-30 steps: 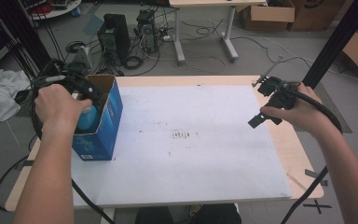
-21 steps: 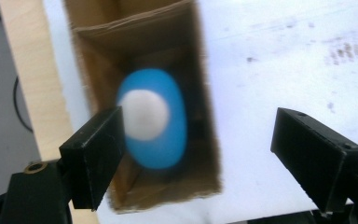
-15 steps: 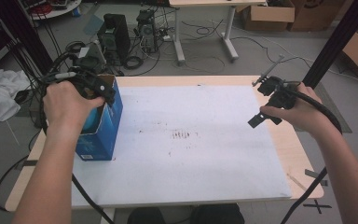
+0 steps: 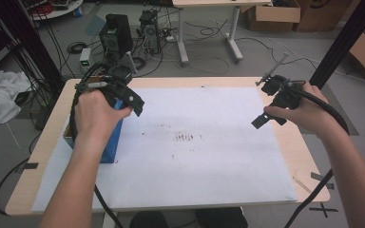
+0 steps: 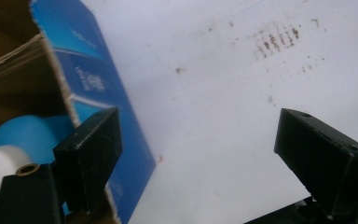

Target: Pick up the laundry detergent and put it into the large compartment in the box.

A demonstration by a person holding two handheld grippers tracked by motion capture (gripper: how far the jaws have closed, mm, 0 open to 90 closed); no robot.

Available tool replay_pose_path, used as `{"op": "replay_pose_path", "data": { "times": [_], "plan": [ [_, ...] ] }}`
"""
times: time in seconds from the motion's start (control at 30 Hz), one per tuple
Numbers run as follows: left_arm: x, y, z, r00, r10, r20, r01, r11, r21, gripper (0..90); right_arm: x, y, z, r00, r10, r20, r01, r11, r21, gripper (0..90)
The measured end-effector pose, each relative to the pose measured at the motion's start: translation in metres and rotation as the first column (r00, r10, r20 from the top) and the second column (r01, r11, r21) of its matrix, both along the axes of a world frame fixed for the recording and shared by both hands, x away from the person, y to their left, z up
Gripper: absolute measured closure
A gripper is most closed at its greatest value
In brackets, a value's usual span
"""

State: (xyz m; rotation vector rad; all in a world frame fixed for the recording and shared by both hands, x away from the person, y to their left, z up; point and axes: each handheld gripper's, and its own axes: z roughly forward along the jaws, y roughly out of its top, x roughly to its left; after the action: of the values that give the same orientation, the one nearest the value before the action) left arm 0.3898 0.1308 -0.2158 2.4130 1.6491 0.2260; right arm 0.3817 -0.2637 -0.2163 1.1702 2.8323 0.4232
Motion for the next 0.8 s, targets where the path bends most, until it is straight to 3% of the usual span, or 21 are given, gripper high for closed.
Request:
{"op": "replay_pose_path", "data": {
  "times": [0.43, 0.8],
  "plan": [
    [-0.004, -0.034, -0.035, 0.9981, -0.058, -0.019, 0.058, 0.9983, -0.002, 15.8, -0.001, 0.004, 0.005, 1.0, 0.009, 0.002, -0.009, 1.0, 0.009, 21.9],
    [-0.008, -0.053, -0.05, 0.9951, -0.094, -0.031, 0.094, 0.9956, 0.008, 15.6, 0.0, 0.008, 0.005, 0.9998, 0.022, 0.001, -0.022, 1.0, 0.006, 21.6]
  ]
}}
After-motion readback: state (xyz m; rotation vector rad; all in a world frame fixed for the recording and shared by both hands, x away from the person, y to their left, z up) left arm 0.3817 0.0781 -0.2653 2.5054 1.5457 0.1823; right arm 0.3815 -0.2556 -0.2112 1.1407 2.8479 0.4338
